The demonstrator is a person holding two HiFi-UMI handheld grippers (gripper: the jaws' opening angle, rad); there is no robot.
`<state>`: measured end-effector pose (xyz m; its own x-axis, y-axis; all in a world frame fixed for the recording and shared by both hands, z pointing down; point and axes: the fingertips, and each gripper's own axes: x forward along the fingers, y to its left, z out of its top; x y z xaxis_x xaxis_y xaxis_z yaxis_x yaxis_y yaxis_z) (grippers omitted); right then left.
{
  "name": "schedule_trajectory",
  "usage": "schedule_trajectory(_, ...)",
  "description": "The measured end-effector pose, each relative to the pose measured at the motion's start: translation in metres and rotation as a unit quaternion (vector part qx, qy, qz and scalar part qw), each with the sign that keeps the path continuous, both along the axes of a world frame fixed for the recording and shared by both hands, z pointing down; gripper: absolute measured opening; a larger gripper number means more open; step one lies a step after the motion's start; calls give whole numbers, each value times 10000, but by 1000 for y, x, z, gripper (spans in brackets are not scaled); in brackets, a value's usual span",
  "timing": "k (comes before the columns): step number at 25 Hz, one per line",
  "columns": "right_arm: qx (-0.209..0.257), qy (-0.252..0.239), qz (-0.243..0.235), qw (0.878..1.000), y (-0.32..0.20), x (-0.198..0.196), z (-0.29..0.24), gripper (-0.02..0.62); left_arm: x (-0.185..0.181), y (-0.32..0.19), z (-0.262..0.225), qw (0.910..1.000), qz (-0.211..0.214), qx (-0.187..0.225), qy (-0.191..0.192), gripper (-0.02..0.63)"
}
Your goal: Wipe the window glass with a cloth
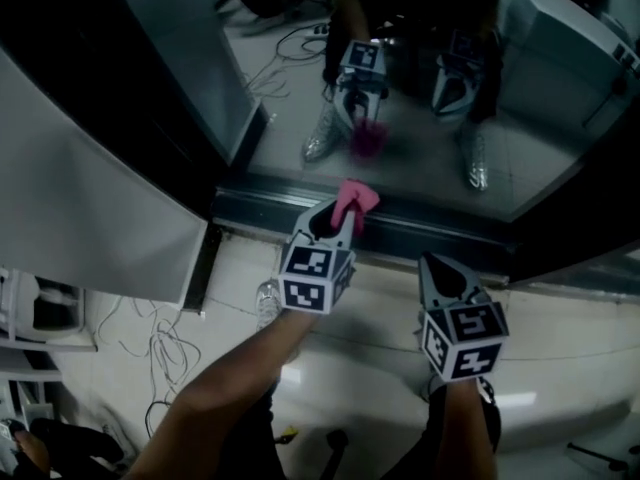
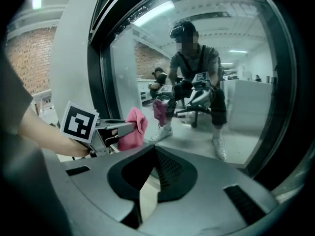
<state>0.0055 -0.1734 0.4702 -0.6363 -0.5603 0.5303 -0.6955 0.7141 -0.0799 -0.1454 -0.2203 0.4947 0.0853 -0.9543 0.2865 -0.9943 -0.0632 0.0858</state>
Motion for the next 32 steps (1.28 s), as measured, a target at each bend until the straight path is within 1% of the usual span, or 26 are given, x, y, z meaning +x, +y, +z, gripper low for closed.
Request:
schedule_trajectory(7,1,37,654,9978,-14,93,-5,6,127,-32,-9,9965,828,65,85,61)
schedule_trajectory(11,16,39,810,9967,-19,135,-9,6,183,-45,-10,9939,1097,73,100,61)
schedule_trajectory(15,-37,16,1165,9932,-20,178,-8,6,239,-54,-1,9899,1403,-41,192,60)
schedule_trajectory(22,-21,-12,1692,9856,-28,249,-6,6,318,-72,24,9854,1667,-227,272,61)
schedule_trajectory(24,-49,-36,1817,9833,-28,263,-5,6,336,-77,33,9842,1735,-260,250,61)
schedule_trajectory(29,-85,-44,1872,9823,-28,277,-5,6,371,-96,58,9837,1745,-362,255,61)
schedule_trajectory(32,-99,-128,1931,9810,-27,280,-9,6,387,-105,73,9833,1761,-348,293,61)
